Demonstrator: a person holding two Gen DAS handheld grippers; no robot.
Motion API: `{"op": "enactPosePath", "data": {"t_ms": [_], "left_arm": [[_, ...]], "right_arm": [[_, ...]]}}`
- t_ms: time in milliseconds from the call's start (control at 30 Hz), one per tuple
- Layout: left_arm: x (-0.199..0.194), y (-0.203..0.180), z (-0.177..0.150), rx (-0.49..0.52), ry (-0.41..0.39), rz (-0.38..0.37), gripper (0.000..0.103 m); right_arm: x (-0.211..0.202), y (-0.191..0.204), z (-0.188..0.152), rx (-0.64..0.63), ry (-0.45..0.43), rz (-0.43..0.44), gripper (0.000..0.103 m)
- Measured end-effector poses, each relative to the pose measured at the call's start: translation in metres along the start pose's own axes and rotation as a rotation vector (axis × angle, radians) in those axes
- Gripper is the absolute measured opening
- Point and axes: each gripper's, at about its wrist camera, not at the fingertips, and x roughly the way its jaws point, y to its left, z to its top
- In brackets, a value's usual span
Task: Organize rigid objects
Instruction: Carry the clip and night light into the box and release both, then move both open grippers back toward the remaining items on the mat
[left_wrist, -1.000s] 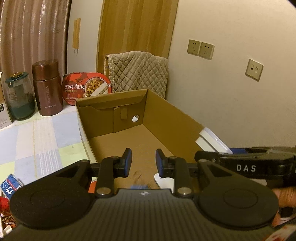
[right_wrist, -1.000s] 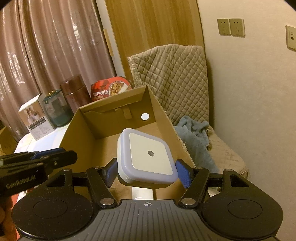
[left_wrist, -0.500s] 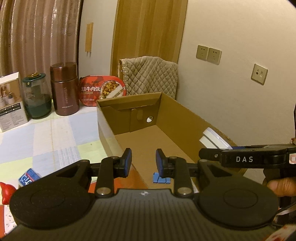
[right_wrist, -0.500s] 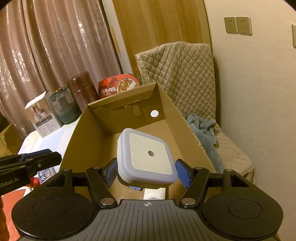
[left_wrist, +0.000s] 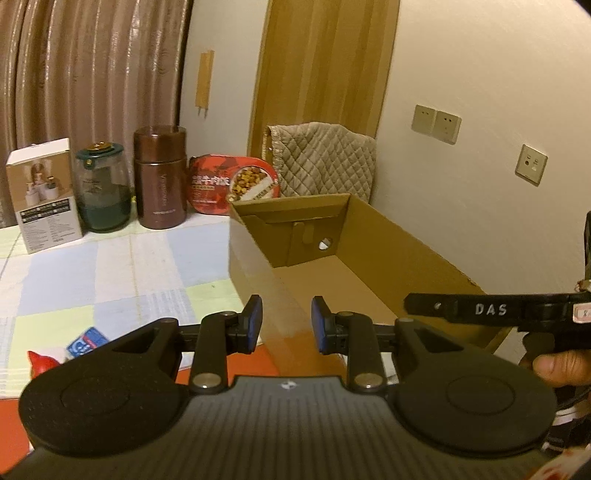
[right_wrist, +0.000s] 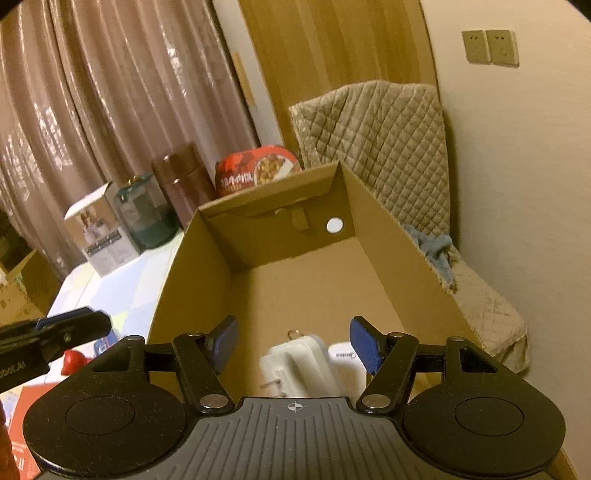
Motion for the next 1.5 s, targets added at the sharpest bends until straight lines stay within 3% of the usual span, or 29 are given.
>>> {"op": "enactPosePath", "data": {"t_ms": [500, 900, 1167, 1500], "left_arm": [[-0.059, 0.049, -0.024, -0.073, -0.022, 0.125, 0.024], [-0.119, 0.107, -0.049, -0.126, -0.053, 0.318, 0.024], [-0.146, 0.139, -0.071, -0.15, -0.037, 0.405, 0.024], [-0.159, 0.164, -0.104, -0.185, 0.023, 0.437, 0.029]], "right_arm": [[-0.021, 0.031, 0.001, -0.039, -0.102, 0.047, 0.063], [-0.038, 0.089, -0.013, -0.168, -0.191, 0.171, 0.064], [-0.033, 0.141, -0.029, -0.259, -0.168, 0.267, 0.064], [-0.017, 0.199, -0.072, -0.387, -0.064, 0.347, 0.064]]}}
